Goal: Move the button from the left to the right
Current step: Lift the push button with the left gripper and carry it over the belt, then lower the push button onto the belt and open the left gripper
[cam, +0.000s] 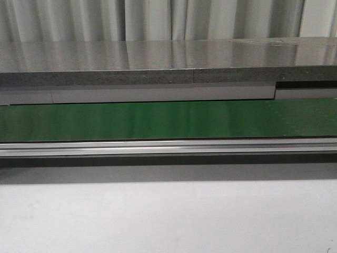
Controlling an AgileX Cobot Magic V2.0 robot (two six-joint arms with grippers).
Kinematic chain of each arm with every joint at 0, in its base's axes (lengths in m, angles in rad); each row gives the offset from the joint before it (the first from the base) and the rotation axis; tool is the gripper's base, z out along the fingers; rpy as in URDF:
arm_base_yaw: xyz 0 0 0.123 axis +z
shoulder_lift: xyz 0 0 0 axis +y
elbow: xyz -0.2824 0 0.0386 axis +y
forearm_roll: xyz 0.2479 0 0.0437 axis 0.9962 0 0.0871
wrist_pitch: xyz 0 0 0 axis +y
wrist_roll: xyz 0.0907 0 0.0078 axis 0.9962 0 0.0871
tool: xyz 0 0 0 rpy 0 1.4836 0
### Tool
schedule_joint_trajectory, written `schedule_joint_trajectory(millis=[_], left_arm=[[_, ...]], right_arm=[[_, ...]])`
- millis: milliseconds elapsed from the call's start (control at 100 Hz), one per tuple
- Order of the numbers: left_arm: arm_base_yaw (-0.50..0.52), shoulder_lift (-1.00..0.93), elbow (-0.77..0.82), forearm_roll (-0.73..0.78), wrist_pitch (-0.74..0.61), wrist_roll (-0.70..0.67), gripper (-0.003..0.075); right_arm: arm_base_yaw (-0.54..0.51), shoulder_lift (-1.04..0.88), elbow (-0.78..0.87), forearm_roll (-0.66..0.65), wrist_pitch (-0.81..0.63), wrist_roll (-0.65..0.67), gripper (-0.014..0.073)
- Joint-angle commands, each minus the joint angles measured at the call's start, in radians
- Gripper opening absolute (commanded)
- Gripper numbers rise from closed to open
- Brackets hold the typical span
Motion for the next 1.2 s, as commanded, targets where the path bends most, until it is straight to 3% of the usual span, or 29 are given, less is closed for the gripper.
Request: schedule_joint_trajectory(millis=[0, 280, 590, 680, 930, 1190], left_arm=[[-0.058, -0.048, -0.029, -0.026, 0.004, 0.002, 0.0113], [-0.197, -0.047, -0.021, 0.009, 0.004, 0.002, 0.0118], [-0.202, -0.002, -0.021, 0.009, 0.045, -0.026, 0.0127], [-0.202, 0.004, -0.021, 0.009, 0.053, -0.026, 0.0195], [-0.202, 0.004, -0.021, 0.009, 0.053, -0.026, 0.0531], [-0.202, -0.009, -0.025, 0.009, 0.077, -0.013, 0.0556]], right_arm=[[0.0, -0.017, -0.015, 0.001, -0.083, -0.008, -0.0067], [0.0, -0.017, -0.015, 0.001, -0.083, -0.008, -0.0067], [0.0, -0.017, -0.015, 0.001, -0.083, -0.008, -0.0067], [0.0, -0.017, -0.015, 0.001, -0.083, -0.008, -0.0067], [0.0, -0.017, -0.015, 0.001, -0.083, -0.008, -0.0067], [0.0, -0.017, -0.015, 0.001, -0.083, -0.008, -0.0067]])
